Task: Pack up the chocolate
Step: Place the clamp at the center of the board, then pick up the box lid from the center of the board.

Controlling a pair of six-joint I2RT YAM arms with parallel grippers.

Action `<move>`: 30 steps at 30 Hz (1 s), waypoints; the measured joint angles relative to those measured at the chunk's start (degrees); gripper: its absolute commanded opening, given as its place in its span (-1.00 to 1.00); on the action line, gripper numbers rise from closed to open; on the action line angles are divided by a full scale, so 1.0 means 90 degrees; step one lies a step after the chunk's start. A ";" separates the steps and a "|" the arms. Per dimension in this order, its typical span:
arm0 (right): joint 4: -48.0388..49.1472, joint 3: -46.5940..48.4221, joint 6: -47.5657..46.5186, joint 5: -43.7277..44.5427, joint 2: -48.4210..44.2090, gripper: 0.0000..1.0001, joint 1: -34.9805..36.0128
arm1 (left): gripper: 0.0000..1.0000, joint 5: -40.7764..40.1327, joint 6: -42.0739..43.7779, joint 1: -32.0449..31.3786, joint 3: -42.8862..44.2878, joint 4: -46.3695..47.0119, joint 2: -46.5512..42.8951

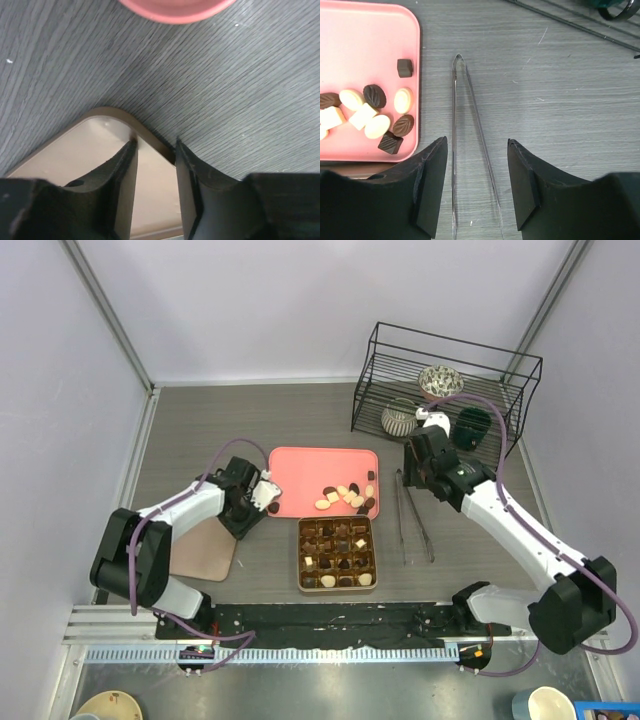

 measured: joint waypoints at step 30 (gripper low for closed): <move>0.1212 -0.0289 -0.0782 -0.2346 -0.1676 0.45 0.0160 | -1.00 0.0087 -0.0396 -0.0104 0.1474 -0.2982 -0.2118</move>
